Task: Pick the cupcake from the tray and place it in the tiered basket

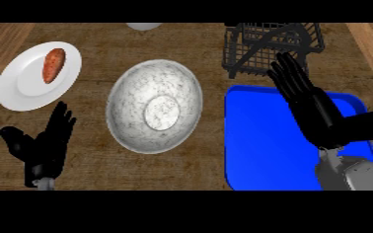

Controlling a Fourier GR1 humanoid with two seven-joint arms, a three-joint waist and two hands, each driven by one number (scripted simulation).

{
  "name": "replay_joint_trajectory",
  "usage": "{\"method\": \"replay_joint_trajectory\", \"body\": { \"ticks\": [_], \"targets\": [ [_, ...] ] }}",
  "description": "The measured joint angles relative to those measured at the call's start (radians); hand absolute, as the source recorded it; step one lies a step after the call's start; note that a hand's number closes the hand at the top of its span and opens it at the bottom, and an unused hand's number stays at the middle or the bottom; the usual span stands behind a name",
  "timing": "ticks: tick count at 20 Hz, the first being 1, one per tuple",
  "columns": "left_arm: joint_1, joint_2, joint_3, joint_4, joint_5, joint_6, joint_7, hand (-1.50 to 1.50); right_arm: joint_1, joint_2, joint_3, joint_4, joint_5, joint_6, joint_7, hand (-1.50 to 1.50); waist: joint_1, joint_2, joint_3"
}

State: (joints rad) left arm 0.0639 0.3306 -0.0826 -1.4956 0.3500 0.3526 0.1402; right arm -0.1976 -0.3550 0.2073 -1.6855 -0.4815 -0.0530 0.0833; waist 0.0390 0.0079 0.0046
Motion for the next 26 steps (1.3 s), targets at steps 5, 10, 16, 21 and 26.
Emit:
{"method": "replay_joint_trajectory", "body": {
  "ticks": [5,10,16,21,26],
  "targets": [
    [-0.058,0.005,-0.067,-0.020,-0.052,-0.070,-0.070,0.00,-0.061,-0.007,-0.098,0.141,0.077,-0.151,0.017,-1.50,-0.028,0.003,-0.005],
    [-0.130,-0.002,-0.160,-0.027,-0.086,-0.170,-0.126,0.00,-0.084,-0.005,-0.180,0.271,0.216,-0.397,-0.012,-1.50,-0.042,-0.003,-0.015],
    [-0.182,-0.032,-0.195,0.063,-0.112,-0.241,-0.199,0.00,-0.213,0.052,-0.179,0.469,0.372,-0.588,-0.093,-1.50,-0.031,-0.003,-0.007],
    [-0.191,-0.033,-0.185,0.096,-0.116,-0.259,-0.222,0.00,-0.264,-0.096,-0.063,0.472,0.545,-0.588,0.158,-1.50,-0.043,-0.013,-0.010],
    [-0.183,-0.028,-0.184,0.106,-0.117,-0.270,-0.228,0.00,-0.286,-0.263,0.079,0.508,0.663,-0.390,0.426,-1.50,-0.047,-0.019,-0.017]
  ]
}}
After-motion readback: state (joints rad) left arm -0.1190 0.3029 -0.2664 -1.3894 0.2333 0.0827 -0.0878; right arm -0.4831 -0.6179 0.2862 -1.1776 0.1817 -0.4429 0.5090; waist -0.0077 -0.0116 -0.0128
